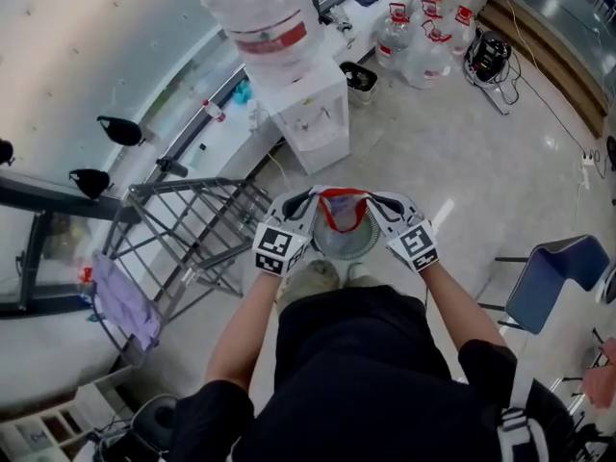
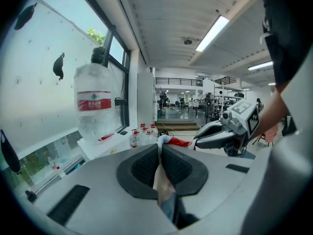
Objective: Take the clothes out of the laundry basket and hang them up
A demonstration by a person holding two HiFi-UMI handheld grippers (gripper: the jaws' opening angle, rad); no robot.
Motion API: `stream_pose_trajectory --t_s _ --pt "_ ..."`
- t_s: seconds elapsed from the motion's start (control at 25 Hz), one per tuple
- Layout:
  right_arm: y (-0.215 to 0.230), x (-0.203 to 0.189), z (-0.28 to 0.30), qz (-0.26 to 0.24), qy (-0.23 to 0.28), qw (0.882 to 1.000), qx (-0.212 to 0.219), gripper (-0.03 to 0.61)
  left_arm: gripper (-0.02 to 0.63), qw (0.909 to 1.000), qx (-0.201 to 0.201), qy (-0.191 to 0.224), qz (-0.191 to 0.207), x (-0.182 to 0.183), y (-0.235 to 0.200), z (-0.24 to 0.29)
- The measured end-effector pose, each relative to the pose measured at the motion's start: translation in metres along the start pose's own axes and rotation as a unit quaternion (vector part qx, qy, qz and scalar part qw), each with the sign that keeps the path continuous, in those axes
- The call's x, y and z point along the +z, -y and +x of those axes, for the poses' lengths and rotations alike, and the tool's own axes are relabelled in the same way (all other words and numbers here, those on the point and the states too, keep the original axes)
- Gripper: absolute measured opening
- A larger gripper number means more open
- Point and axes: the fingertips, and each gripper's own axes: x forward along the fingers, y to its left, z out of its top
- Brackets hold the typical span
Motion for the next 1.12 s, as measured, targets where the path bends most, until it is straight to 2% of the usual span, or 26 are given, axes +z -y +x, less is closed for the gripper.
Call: stream_pose_trajectory --t_s 0.16,0.28,0.4,0.52,0.68,0.88,1.0,1.12 --pt "-0.018 0.008 0.014 0.05 0.028 0.998 0.011 0.012 0.015 0.9994 0.03 0.013 -0.004 0.026 -0.012 -0.013" --pt "-0.028 0.005 0.011 0.093 0.035 0.995 0.01 0.091 0.015 0.998 0.059 0.023 -0.007 0.042 -0.021 -0.024" --pt "-0.038 -0.009 0.006 0.139 0.019 0.99 0.011 0.092 0.015 0.9959 0.084 0.032 -0.011 0.059 -0.032 -0.035" --pt "-0.075 -0.023 0.014 0.191 -0.006 0.979 0.07 0.092 0.015 0.9934 0.103 0.042 -0.027 0.075 -0.042 -0.042" --pt "-0.139 -0.018 0.034 0.204 -0.02 0.966 0.157 0.092 0.015 0.9912 0.112 0.061 -0.036 0.099 -0.045 -0.045" --pt "-0.188 0.007 0.059 0.203 -0.008 0.958 0.2 0.101 0.015 0.9876 0.124 0.075 -0.062 0.117 -0.044 -0.046" --pt "-0.201 0.007 0.075 0.223 -0.013 0.954 0.202 0.112 0.015 0.9863 0.127 0.076 -0.073 0.122 -0.042 -0.045" --pt "-0.199 -0.001 0.092 0.257 -0.019 0.951 0.172 0.144 0.015 0.9877 0.125 0.066 -0.069 0.122 -0.038 -0.048"
